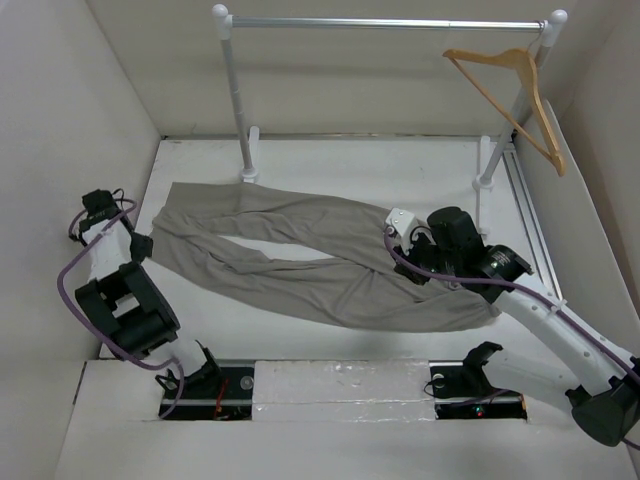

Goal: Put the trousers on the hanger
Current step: Fold the trousers

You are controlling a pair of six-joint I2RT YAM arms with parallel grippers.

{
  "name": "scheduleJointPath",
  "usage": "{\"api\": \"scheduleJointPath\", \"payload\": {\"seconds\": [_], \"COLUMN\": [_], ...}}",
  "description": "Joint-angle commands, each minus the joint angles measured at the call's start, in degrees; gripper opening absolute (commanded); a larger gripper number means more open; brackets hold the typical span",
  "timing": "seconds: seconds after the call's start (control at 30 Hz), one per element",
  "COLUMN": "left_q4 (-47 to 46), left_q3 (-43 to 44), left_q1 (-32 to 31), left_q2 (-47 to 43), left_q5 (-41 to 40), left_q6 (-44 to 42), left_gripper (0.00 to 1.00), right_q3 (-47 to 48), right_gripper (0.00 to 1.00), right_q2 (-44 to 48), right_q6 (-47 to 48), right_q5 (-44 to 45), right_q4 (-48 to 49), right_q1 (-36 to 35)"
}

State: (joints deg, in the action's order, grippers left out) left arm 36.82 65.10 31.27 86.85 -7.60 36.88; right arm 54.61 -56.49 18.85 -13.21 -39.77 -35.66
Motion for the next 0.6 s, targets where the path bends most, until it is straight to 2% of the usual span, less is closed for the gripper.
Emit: {"api": "scheduleJointPath", "payload": {"seconds": [0.0, 0.07, 0.17, 0.27, 0.47, 0.57], "left_q4": [-5.43, -6.49, -8.86, -11.67, -15.71, -17.21], "left_q3": [-2.43, -2.87, -2.61, -2.35, -0.94, -0.68], "left_q1": [-0.15, -0.15, -0.15, -0.15, -0.15, -0.15], "left_q2": [4.10, 5.52, 8.59, 10.88, 16.86, 19.05], "left_q5": [5.92, 5.93, 5.40, 6.01, 6.71, 6.89], "left_q6": [1.00, 1.17, 1.52, 2.14, 3.81, 3.90], "left_gripper": [0.38, 0.38, 0.46, 0.47, 0.45, 0.37], "right_q3": [0.76, 1.29, 1.73, 1.38, 2.25, 2.69], "right_gripper": [0.33, 0.40, 0.47, 0.55, 0.55, 0.55], "right_q2": [0.94, 0.24, -0.20, -0.20, -0.11, 0.24], "right_q6": [0.92, 1.01, 0.92, 0.66, -0.13, -0.22], "right_q5": [0.65, 0.47, 0.47, 0.56, 2.14, 3.02], "right_q4": [1.80, 1.36, 0.83, 0.57, -0.66, -1.45], "right_q1": [-0.20, -0.20, -0.20, -0.20, 0.33, 0.33]}}
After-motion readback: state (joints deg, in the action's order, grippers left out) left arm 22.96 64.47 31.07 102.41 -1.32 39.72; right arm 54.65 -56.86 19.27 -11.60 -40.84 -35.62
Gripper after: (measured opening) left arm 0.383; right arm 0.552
